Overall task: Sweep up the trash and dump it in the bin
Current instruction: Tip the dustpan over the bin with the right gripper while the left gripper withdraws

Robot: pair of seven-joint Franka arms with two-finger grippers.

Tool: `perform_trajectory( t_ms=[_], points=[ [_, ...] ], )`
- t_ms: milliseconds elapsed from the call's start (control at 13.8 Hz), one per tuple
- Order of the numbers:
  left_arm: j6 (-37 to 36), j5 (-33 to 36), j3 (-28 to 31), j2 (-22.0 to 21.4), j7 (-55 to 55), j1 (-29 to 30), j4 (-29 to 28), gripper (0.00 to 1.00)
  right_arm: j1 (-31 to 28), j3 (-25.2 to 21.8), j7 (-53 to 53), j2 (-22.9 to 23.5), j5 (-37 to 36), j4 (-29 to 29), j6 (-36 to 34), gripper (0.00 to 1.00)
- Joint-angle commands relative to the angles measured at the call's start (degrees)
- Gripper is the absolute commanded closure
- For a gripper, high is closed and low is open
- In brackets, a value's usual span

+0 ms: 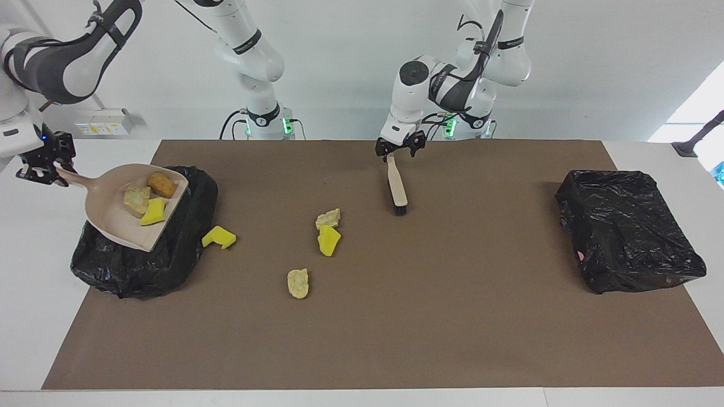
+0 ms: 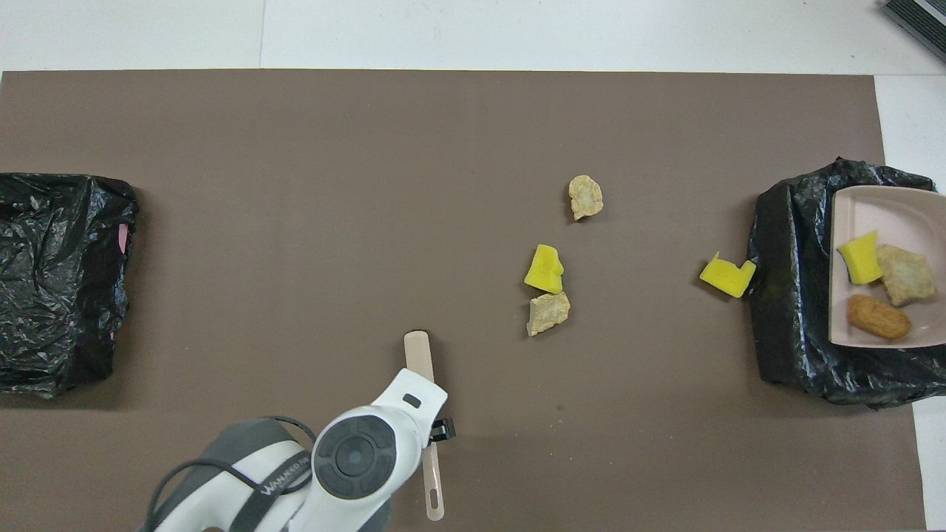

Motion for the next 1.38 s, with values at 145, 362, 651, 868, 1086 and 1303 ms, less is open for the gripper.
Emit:
perform_trajectory(
  t_ms=[145,362,651,868,1086,1303],
  points=[
    [-4.94,1.87,-0.17,-0.74,8.99,13.99,3.05,0.00,2.28,0.91,3.44,-2.70,-15.11,-1.06,0.13,1.00],
    [-7.38,2.24,-0.17,-1.27,17.33,22.25,3.05,0.00,3.78,1.00,10.53,-4.71,-22.33,-4.57,-0.05,1.00],
    [-9.33,2.24,-0.09,-2.58,31.21,32.63,3.05,0.00,5.46,1.17,15.22,-6.39,-26.92,-7.04,-0.23,1.00],
    [-11.60,2.24,-0.17,-3.90,42.46,39.40,4.88,0.00,5.28,1.18,15.40,-7.71,-25.69,-5.29,-0.31,1.00],
    [-18.97,2.24,-0.17,-3.38,48.99,41.88,12.08,0.00,5.02,1.00,15.31,-8.94,-19.99,-3.79,-0.67,1.00],
    [-26.10,2.24,-0.26,-3.20,49.35,41.70,19.38,0.00,5.28,1.17,15.40,-9.20,-14.20,-3.88,-0.75,1.00]
  ],
)
